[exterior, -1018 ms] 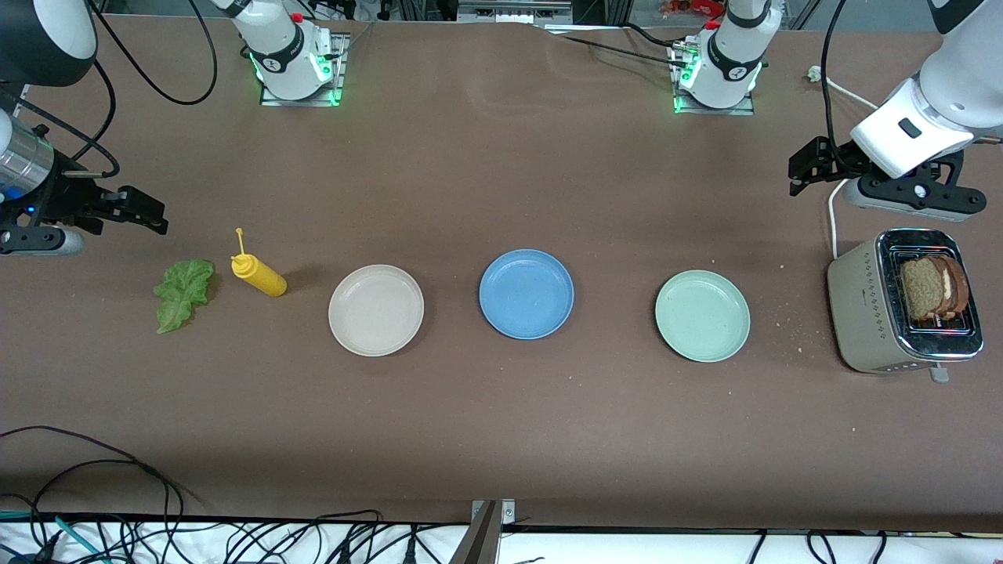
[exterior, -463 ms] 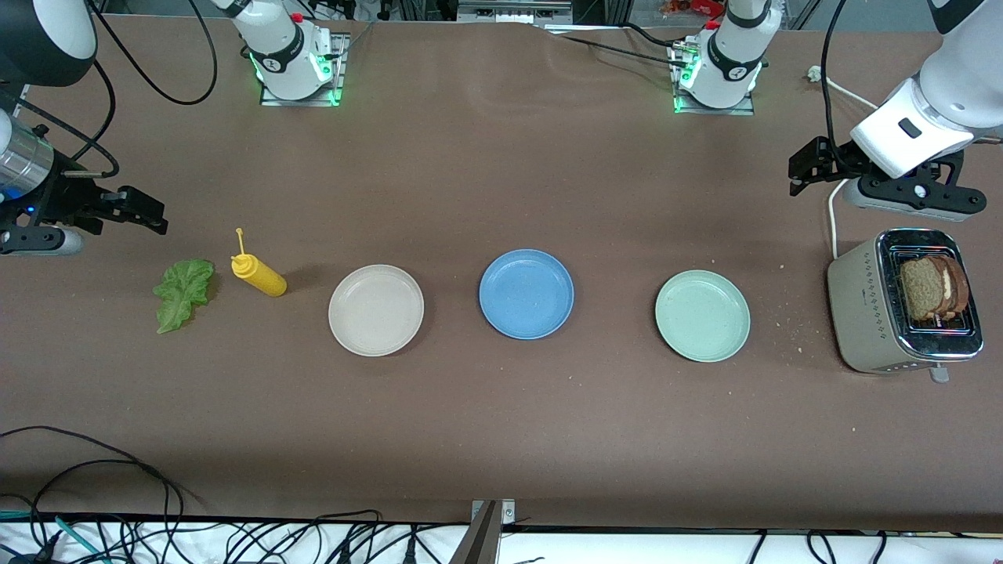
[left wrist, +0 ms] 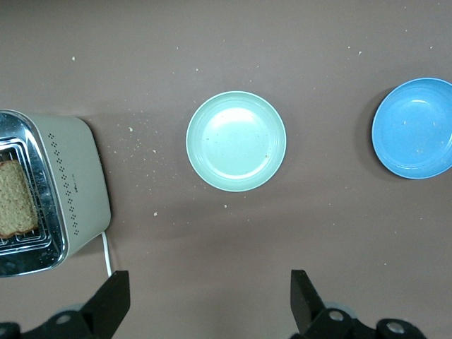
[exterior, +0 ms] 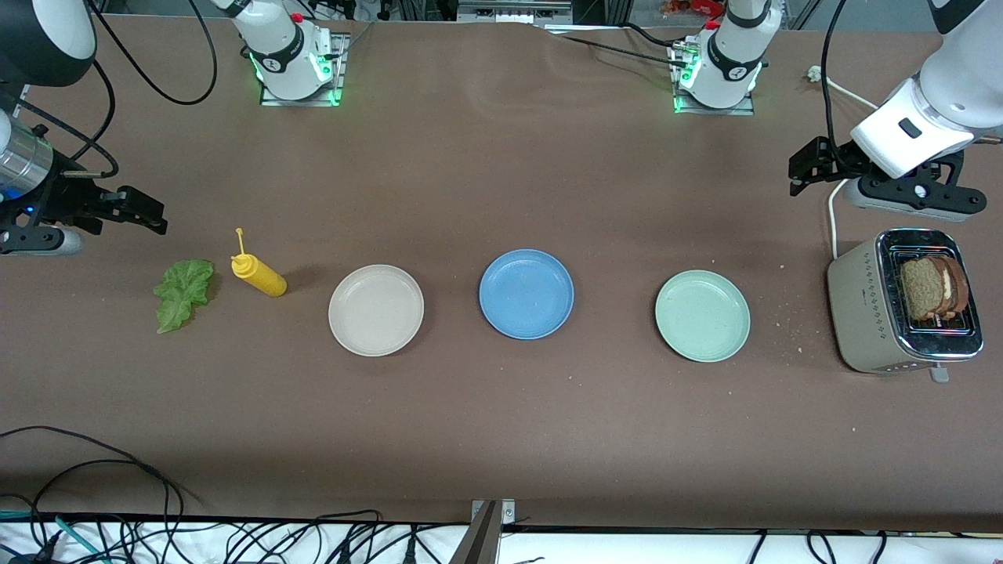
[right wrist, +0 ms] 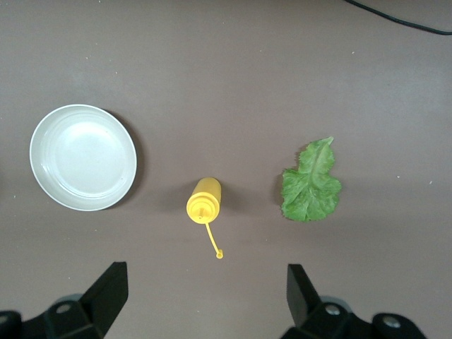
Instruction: Make sandwich in blue plate with both arms
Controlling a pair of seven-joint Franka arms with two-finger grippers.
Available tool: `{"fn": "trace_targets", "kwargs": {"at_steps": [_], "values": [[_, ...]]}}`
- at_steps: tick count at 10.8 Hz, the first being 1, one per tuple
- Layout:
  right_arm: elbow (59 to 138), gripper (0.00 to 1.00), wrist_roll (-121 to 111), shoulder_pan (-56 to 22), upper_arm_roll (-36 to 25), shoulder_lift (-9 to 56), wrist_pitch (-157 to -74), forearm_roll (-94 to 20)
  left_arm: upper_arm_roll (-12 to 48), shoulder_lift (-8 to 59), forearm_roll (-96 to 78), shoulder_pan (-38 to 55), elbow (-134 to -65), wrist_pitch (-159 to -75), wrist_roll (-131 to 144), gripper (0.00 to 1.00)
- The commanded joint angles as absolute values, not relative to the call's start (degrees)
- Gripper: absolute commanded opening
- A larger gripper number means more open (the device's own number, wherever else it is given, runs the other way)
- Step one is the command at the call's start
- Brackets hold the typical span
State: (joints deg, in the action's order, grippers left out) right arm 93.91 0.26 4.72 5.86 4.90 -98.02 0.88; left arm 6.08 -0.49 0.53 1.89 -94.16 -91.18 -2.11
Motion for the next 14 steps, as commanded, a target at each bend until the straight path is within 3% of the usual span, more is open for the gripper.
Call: {"fn": "trace_targets", "kwargs": {"at_steps": [1,14], "values": [[93.8,1.0,0.8,5.2,6.0,4.3,-97.4,0.2,6.0,-0.2,1.7,1.9,-92.9,-90.2,-3.2,1.0],[93.8,1.0,0.8,5.3,6.0,4.5,-97.6,0.4,6.1,0.2,1.7,1.3,-92.9,-89.7,-3.2,1.0]]}}
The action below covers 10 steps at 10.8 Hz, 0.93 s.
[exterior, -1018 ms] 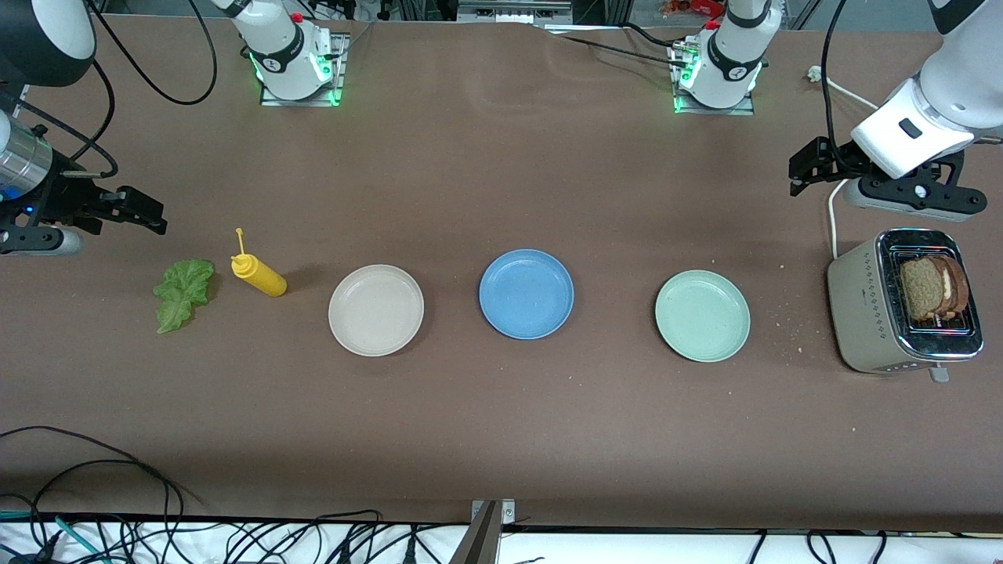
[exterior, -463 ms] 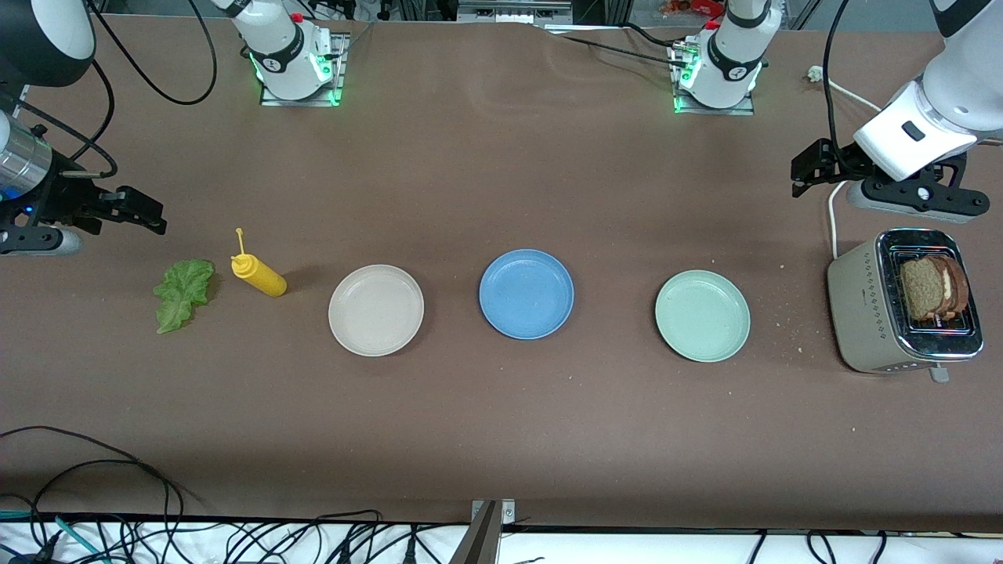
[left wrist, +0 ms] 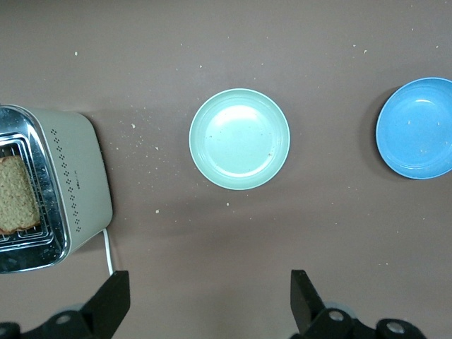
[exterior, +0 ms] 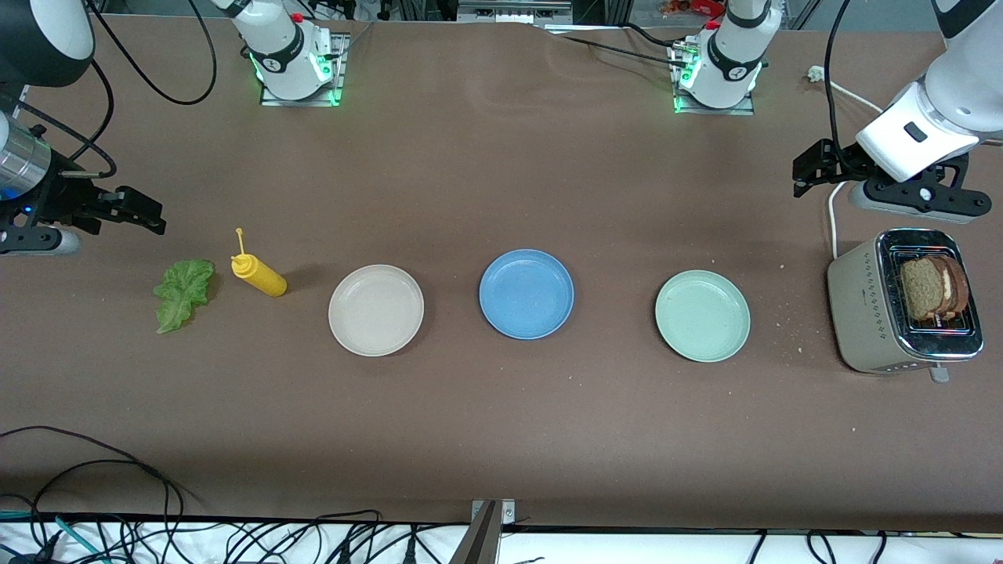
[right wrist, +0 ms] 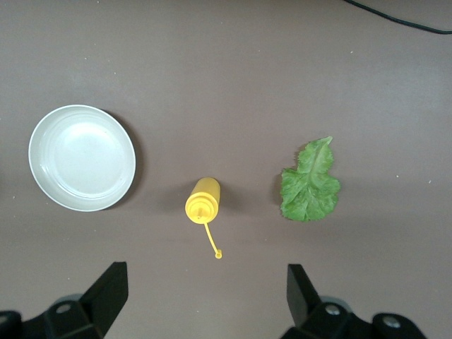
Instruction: Make sandwich in blue plate with both arms
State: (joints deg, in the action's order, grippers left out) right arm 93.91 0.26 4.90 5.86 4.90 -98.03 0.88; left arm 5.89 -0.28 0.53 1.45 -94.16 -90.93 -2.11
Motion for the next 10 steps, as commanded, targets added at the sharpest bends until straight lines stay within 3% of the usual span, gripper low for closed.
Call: {"fn": "trace_targets", "kwargs": {"at_steps": [1,10], "values": [[93.8,1.0,0.8,5.3,6.0,4.5,-97.6,0.4,6.1,0.2,1.7,1.2,-92.9,-89.7,-3.2,1.0],[94.1,1.0,0.8,5.3,6.0,4.2,-97.3,0.4,6.1,0.5,1.7,1.3,-92.3,-89.7,-3.2,1.0]]}}
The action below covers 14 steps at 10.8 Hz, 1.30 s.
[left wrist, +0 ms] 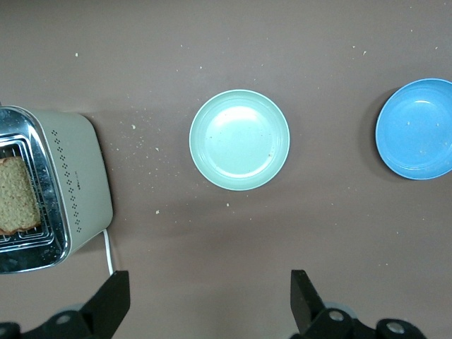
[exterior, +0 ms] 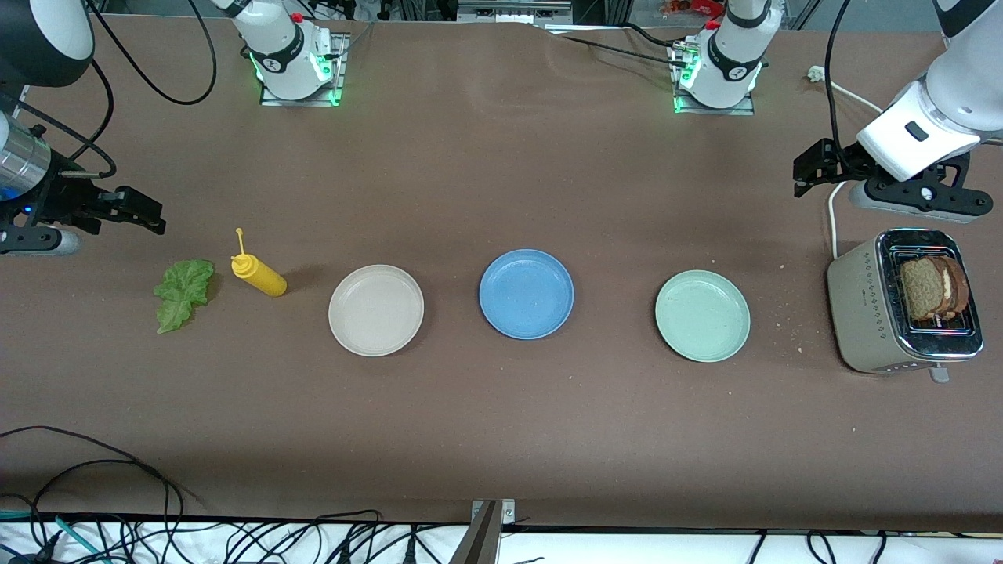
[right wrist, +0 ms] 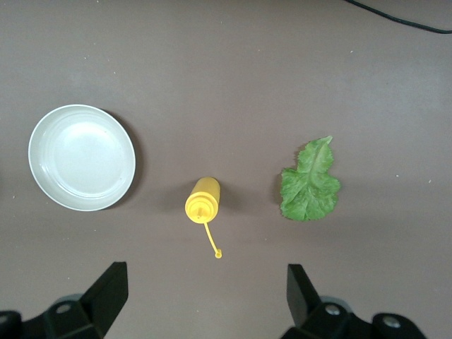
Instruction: Make sandwich in blue plate with both arms
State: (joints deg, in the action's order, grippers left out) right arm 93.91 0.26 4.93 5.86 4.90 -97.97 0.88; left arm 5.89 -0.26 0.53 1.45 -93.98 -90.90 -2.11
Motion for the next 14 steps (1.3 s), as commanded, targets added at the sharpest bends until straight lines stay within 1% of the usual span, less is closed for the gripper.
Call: {"fn": "trace_targets", "kwargs": {"at_steps": [1,9,14], "values": [[94.1,1.0,0.8,5.3,6.0,4.2,-97.3,0.4,6.1,0.5,1.7,1.3,-92.3,-89.7,-3.2,1.0],[94.3,1.0,0.8,5.3,6.0,4.3,-97.3,0.6,6.1,0.5,1.7,1.3,-92.2,-89.7,-3.1,1.0],[94.3,1.0,0.8,5.3,6.0,4.5,-97.3,0.6,6.0,2.5,1.8,1.0,-89.6,-88.8,-3.2,1.0]]}}
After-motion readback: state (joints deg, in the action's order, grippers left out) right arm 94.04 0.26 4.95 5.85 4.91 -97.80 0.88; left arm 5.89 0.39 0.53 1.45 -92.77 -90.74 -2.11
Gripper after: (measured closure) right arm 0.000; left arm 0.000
